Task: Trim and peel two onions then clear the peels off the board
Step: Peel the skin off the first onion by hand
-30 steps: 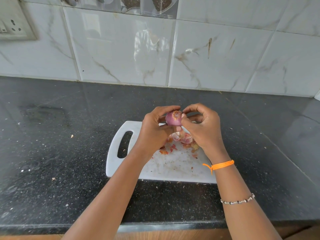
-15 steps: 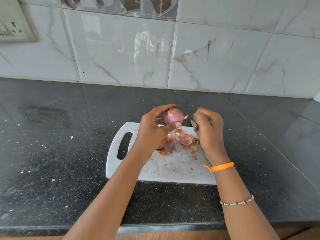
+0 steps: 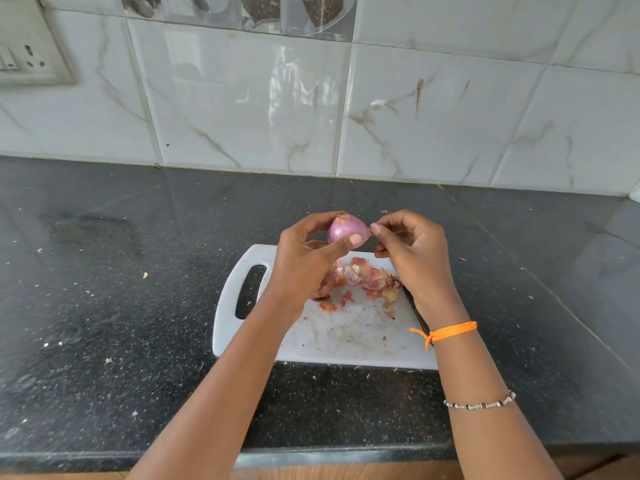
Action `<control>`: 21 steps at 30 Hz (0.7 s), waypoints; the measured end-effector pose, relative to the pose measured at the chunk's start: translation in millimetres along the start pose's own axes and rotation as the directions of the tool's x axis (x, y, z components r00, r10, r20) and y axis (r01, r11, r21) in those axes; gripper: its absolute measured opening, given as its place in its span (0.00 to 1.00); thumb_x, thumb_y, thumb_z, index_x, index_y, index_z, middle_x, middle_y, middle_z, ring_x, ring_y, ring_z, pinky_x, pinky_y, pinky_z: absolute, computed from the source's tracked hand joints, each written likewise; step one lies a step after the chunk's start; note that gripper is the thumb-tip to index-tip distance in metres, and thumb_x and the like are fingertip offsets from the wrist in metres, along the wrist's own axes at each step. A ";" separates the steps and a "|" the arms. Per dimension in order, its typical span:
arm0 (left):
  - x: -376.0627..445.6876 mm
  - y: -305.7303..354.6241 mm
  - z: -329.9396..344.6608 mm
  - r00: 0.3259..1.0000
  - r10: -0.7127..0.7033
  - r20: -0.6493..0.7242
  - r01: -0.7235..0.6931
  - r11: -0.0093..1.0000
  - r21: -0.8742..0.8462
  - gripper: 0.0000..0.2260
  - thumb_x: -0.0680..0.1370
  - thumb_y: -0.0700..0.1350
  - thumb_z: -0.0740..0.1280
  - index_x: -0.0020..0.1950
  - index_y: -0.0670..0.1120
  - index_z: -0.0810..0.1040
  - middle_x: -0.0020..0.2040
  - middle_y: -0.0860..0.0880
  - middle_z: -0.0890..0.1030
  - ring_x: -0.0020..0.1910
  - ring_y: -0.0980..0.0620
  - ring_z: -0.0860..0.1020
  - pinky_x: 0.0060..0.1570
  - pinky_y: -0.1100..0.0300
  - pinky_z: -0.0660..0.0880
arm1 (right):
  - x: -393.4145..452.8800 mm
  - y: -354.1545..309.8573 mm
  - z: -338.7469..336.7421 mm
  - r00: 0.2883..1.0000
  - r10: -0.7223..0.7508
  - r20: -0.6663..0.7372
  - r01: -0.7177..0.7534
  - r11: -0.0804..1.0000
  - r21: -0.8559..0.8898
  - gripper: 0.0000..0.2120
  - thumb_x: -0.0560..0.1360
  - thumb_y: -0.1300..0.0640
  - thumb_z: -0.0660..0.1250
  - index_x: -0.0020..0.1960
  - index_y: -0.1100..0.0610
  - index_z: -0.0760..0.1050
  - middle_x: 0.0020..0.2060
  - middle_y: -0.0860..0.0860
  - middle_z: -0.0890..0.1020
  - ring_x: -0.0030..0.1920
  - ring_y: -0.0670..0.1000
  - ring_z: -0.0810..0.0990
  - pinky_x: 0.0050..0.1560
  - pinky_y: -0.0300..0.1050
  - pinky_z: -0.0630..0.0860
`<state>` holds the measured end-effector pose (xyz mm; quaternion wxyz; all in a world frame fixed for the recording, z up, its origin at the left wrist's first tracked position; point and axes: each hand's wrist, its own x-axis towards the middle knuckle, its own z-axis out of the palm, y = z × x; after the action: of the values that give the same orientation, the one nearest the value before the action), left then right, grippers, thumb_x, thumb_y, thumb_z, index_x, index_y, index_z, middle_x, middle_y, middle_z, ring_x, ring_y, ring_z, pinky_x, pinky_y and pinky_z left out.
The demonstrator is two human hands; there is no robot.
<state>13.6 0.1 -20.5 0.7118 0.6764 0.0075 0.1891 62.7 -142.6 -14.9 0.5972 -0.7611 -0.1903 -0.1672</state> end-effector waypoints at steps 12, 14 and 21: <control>2.1 -2.2 -4.1 1.000 -0.013 0.013 0.014 0.993 -0.116 0.13 0.71 0.45 0.74 0.55 0.47 0.80 0.52 0.47 0.83 0.52 0.47 0.82 0.52 0.56 0.79 | -1.8 15.0 -1.9 0.996 -0.017 0.085 0.060 0.843 -0.535 0.17 0.69 0.72 0.60 0.33 0.52 0.76 0.33 0.47 0.78 0.35 0.49 0.77 0.37 0.43 0.73; 0.8 0.6 -3.2 0.999 -0.046 0.029 0.051 0.980 -0.192 0.12 0.75 0.44 0.69 0.57 0.43 0.79 0.51 0.43 0.83 0.48 0.48 0.83 0.47 0.60 0.79 | -1.4 7.5 -0.5 0.997 -0.015 0.074 0.048 0.884 -0.465 0.20 0.67 0.73 0.56 0.27 0.50 0.70 0.26 0.46 0.74 0.28 0.48 0.72 0.31 0.42 0.68; -0.1 3.7 -3.6 0.992 -0.105 0.067 0.120 0.956 -0.269 0.15 0.78 0.47 0.64 0.60 0.39 0.76 0.45 0.42 0.84 0.42 0.48 0.84 0.41 0.63 0.79 | -3.8 1.8 4.1 0.999 -0.025 0.039 0.029 0.992 -0.126 0.13 0.69 0.59 0.56 0.28 0.61 0.58 0.25 0.52 0.61 0.29 0.48 0.59 0.33 0.45 0.63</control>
<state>11.6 3.6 -17.2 0.8077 0.5751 0.0013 0.1298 60.4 -139.4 -19.2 0.5418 -0.7977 -0.2006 -0.1729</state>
